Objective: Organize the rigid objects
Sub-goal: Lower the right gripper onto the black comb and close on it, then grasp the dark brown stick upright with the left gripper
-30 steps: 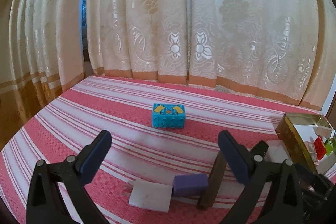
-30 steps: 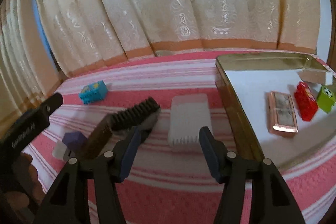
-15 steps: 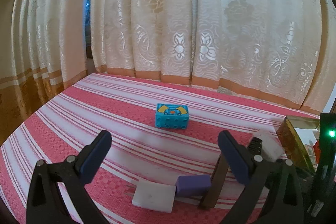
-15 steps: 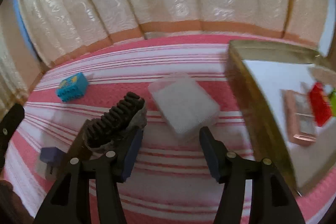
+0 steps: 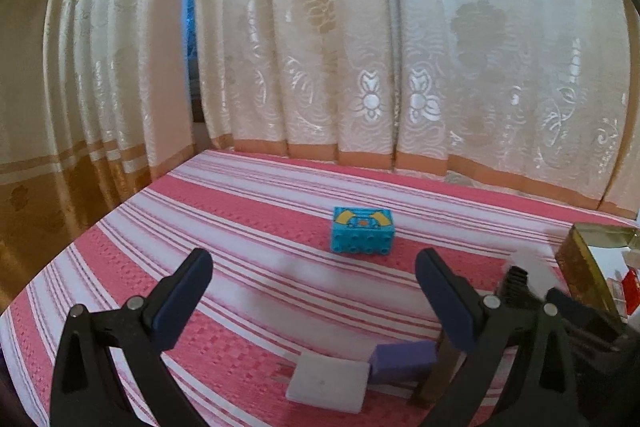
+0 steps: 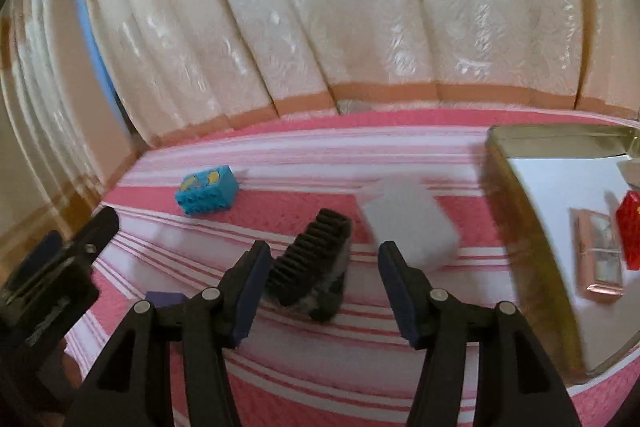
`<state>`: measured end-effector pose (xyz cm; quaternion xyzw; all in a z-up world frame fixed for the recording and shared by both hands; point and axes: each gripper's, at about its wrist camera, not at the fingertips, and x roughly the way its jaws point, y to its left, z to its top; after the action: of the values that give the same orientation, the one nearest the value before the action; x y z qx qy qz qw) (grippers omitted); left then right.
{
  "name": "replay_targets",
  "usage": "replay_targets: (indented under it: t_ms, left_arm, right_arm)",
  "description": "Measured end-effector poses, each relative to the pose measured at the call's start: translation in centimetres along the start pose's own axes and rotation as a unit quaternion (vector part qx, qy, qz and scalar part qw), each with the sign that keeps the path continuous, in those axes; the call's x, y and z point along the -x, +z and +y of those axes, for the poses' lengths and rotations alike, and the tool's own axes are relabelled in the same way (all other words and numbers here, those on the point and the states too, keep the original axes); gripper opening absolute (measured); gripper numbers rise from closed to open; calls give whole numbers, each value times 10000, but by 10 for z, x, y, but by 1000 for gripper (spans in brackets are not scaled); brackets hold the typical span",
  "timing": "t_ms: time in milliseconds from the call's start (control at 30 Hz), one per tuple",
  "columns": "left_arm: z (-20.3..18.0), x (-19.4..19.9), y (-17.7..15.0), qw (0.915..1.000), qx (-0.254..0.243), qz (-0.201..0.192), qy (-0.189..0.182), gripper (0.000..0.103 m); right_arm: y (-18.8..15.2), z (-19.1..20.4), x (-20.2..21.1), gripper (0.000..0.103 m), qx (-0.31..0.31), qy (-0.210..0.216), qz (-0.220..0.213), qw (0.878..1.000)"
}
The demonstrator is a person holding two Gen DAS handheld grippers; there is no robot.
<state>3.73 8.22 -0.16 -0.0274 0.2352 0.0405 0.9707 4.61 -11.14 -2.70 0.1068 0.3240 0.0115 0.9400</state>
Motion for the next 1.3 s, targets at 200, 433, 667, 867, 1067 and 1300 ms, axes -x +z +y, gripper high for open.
replay_targets:
  t_ms: [200, 433, 667, 867, 1067, 1300]
  left_arm:
    - [3, -4, -1, 9999, 67, 62, 44, 103]
    - [8, -5, 1, 9988, 209, 121, -416, 102]
    - [-31, 11, -4, 9850, -575, -88, -1623, 95]
    - [-84, 2, -20, 9609, -1689, 315, -2169, 84]
    - [-96, -28, -25, 9523, -1597, 1096, -2357, 63]
    - [-84, -46, -32, 9529, -1286, 1611, -2225, 50]
  right_arm:
    - [2, 2, -35, 39, -114, -38, 629, 9979]
    - [2, -9, -30, 29, -96, 299, 590, 9978]
    - [-1, -24, 25, 29, -29, 589, -236, 9980]
    - [-5, -43, 70, 29, 234, 59, -1060, 9941]
    - [-4, -54, 70, 29, 121, 25, -1037, 9945]
    - [-4, -55, 68, 29, 84, 15, -965, 9953]
